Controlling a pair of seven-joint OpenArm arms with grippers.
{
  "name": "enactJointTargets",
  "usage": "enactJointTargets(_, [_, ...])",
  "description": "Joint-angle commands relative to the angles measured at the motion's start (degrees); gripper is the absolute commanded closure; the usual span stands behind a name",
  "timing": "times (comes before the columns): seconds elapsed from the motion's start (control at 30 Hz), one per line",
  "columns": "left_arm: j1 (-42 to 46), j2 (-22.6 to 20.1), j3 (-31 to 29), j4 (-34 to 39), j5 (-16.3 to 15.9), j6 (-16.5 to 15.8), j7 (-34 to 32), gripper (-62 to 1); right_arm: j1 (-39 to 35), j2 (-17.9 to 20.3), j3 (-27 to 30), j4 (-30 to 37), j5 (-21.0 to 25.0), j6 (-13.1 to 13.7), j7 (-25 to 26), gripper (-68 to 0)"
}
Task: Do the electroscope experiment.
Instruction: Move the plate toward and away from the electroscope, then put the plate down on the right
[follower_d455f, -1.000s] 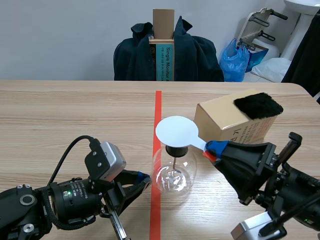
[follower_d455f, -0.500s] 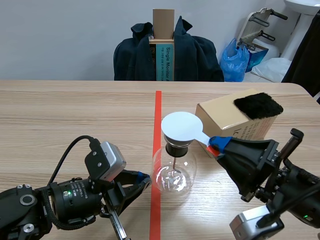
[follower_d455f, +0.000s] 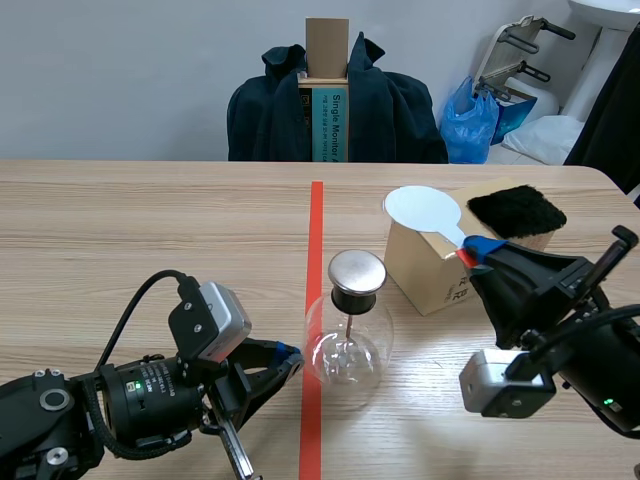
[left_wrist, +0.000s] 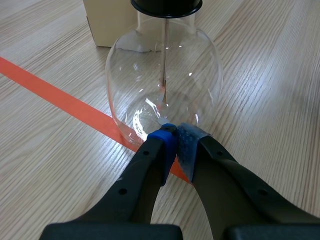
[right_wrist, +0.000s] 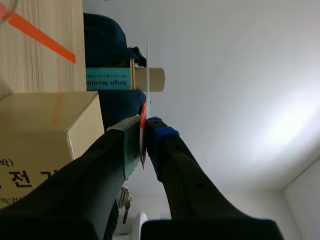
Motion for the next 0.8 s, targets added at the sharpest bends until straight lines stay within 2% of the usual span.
enactJointTargets(0.0, [-0.4,0.1,-0.4,0.7,-0.4,-0.1,-0.8,-2.7,0.2,2.1,0.5,0.1,0.6,-0.7,-0.6,-0.8])
enactJointTargets(0.23, [-0.4,0.1,-0.4,0.7,-0.4,-0.1,-0.8,-2.7,0.3,5.7,0.5,0.0,0.8,-0.6,-5.0,-0.8])
enactJointTargets(0.43, [-0.4,0.1,-0.4,0.7,-0.4,-0.1,-1.6,-2.7,2.1,6.3,0.1,-0.8,1.7,-0.2,-6.3,-0.8])
enactJointTargets(0.77, [-0.3,0.1,-0.4,0.7,-0.4,-0.1,-1.2,-2.7,9.7,6.2,-5.9,-9.5,2.4,0.3,-7.3,-0.8])
